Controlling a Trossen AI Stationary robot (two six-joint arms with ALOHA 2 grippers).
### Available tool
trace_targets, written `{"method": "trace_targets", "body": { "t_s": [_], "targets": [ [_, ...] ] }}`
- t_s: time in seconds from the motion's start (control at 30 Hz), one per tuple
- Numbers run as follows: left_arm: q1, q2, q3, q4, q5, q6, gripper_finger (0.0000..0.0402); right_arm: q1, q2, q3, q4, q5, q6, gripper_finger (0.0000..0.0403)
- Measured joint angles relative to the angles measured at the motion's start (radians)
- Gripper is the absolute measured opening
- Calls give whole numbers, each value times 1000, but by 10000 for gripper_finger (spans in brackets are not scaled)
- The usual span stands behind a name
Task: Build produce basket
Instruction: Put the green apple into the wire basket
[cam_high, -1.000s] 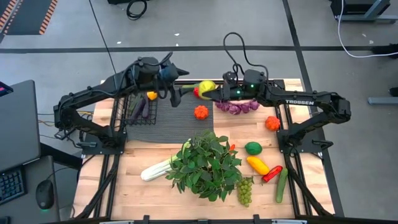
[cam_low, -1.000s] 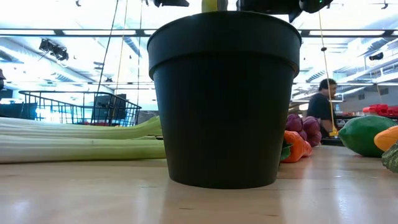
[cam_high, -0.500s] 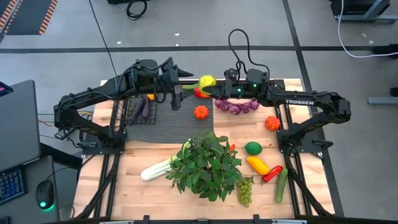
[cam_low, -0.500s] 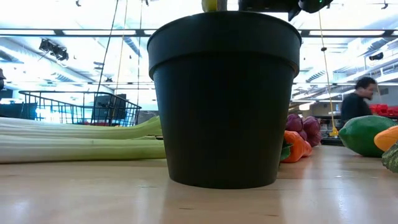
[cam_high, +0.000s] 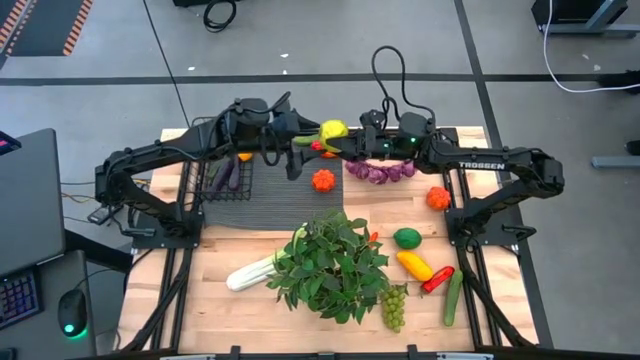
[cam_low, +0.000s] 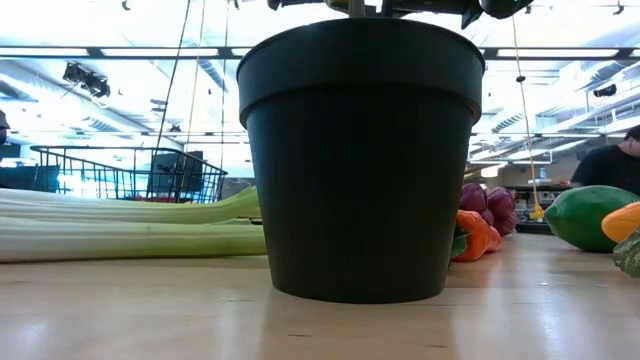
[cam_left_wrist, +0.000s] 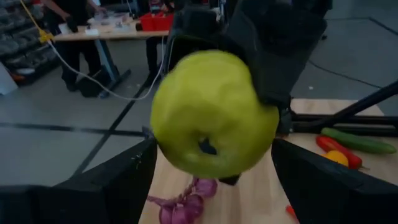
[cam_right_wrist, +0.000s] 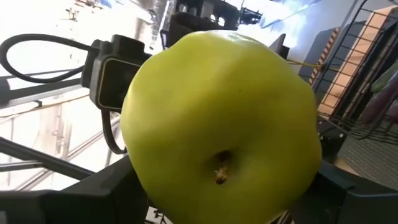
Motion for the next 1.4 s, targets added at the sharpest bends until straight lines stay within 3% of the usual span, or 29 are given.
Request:
{"method": "trace_targets", "body": {
  "t_s": [0.47,1.03,1.4],
  "targets": [
    [-19,44,0,118,-1,43,326,41,-5,0,28,56,26,300],
    [12,22,-1,82,-31,13,326,51,0,2,31,26,36,300],
    [24,17,-1,80,-49,-26,353,53,2,2,36,8,67,300]
  ]
}}
